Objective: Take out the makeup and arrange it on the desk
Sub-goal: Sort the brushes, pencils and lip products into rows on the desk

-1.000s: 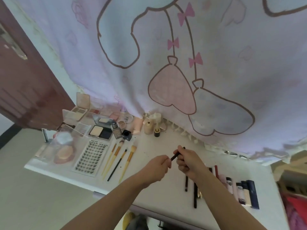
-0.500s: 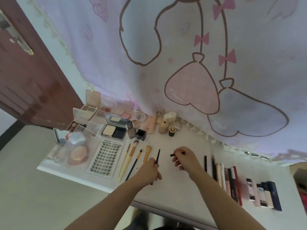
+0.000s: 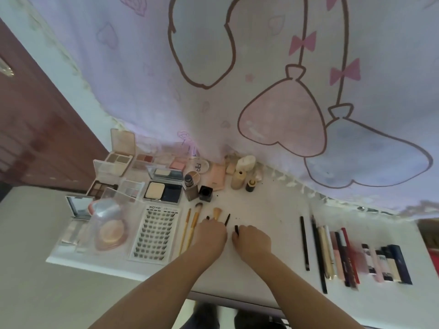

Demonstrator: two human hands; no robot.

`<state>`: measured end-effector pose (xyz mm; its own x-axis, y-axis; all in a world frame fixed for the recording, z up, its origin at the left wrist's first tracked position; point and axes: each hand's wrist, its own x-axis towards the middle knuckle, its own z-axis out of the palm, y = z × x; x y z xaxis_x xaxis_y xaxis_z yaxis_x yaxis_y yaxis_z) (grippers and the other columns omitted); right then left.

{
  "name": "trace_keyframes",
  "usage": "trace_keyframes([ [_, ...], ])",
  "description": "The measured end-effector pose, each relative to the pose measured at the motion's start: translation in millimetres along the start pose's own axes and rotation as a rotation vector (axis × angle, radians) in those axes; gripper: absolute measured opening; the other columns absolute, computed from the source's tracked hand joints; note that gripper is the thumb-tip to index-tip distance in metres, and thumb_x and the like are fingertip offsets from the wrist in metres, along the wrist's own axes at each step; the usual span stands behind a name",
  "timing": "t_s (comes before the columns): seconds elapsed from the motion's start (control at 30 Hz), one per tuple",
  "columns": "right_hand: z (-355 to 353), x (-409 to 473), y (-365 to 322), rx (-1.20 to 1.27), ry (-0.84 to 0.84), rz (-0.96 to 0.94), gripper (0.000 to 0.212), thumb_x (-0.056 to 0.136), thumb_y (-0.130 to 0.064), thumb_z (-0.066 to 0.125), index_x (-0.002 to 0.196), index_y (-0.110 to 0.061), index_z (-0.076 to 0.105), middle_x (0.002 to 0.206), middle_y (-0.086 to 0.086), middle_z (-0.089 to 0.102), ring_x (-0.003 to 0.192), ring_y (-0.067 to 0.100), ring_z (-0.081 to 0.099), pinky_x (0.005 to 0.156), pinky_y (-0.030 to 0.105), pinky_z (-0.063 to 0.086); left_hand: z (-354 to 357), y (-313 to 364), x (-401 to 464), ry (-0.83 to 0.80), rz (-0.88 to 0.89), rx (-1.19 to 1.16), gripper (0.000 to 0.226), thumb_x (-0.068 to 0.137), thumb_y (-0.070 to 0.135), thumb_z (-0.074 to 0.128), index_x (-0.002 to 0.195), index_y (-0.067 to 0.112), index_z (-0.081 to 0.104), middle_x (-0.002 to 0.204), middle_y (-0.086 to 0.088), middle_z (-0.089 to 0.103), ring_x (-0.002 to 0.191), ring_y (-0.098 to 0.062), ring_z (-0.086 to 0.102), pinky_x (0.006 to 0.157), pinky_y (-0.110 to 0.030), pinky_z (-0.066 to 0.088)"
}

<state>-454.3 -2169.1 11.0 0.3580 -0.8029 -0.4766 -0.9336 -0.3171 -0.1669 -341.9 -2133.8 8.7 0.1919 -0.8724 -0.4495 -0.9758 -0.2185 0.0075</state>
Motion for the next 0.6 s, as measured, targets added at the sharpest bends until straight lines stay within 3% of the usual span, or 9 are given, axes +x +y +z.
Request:
trace_keyframes([
  [0.1, 2, 7, -16, -0.012, -0.01, -0.038, 0.04, 0.1, -0.037, 0.028, 0.109, -0.013, 0.06, 0.111, 0.008, 0.063, 0.1, 0.027, 0.061, 0.071, 0.031, 0.041, -1, -8, 2, 0.032, -0.002, -0.018, 0.026, 0.098, 0.019, 0.042, 0.118, 0.011, 0.056, 0.117, -0.009, 0.059, 0.11, -0.026, 0.053, 0.085, -0.033, 0.044],
  [0.2, -7, 7, -14, 0.023, -0.011, -0.019, 0.043, 0.1, -0.038, 0.028, 0.106, -0.012, 0.06, 0.109, 0.008, 0.063, 0.1, 0.027, 0.061, 0.069, 0.03, 0.039, -4, -7, 1, 0.054, -0.015, -0.042, 0.024, 0.097, 0.017, 0.04, 0.111, 0.012, 0.058, 0.115, -0.008, 0.06, 0.107, -0.026, 0.054, 0.078, -0.033, 0.043],
  [0.37, -43, -2, 64, 0.17, 0.117, 0.137, 0.03, 0.099, -0.033, 0.031, 0.087, -0.013, 0.05, 0.09, 0.008, 0.062, 0.083, 0.025, 0.059, 0.068, 0.029, 0.043, -21, 38, 0, 0.149, 0.132, -0.103, 0.027, 0.101, 0.026, 0.034, 0.115, 0.011, 0.051, 0.115, -0.008, 0.057, 0.109, -0.026, 0.052, 0.076, -0.034, 0.042],
  [0.47, -55, 1, 120, 0.182, 0.152, 0.266, 0.027, 0.099, -0.03, 0.035, 0.099, -0.008, 0.051, 0.097, 0.012, 0.064, 0.089, 0.028, 0.061, 0.072, 0.03, 0.045, -23, 91, -2, 0.119, 0.253, -0.183, 0.026, 0.101, 0.026, 0.032, 0.114, 0.01, 0.048, 0.112, -0.01, 0.057, 0.101, -0.028, 0.055, 0.069, -0.033, 0.035],
  [0.6, -50, 11, 145, 0.165, -0.003, 0.317, 0.033, 0.098, -0.028, 0.04, 0.112, -0.001, 0.053, 0.111, 0.016, 0.063, 0.101, 0.029, 0.061, 0.076, 0.031, 0.047, -9, 152, -3, -0.043, 0.268, -0.356, 0.029, 0.1, 0.028, 0.032, 0.118, 0.009, 0.046, 0.115, -0.012, 0.057, 0.103, -0.03, 0.056, 0.077, -0.035, 0.042],
])
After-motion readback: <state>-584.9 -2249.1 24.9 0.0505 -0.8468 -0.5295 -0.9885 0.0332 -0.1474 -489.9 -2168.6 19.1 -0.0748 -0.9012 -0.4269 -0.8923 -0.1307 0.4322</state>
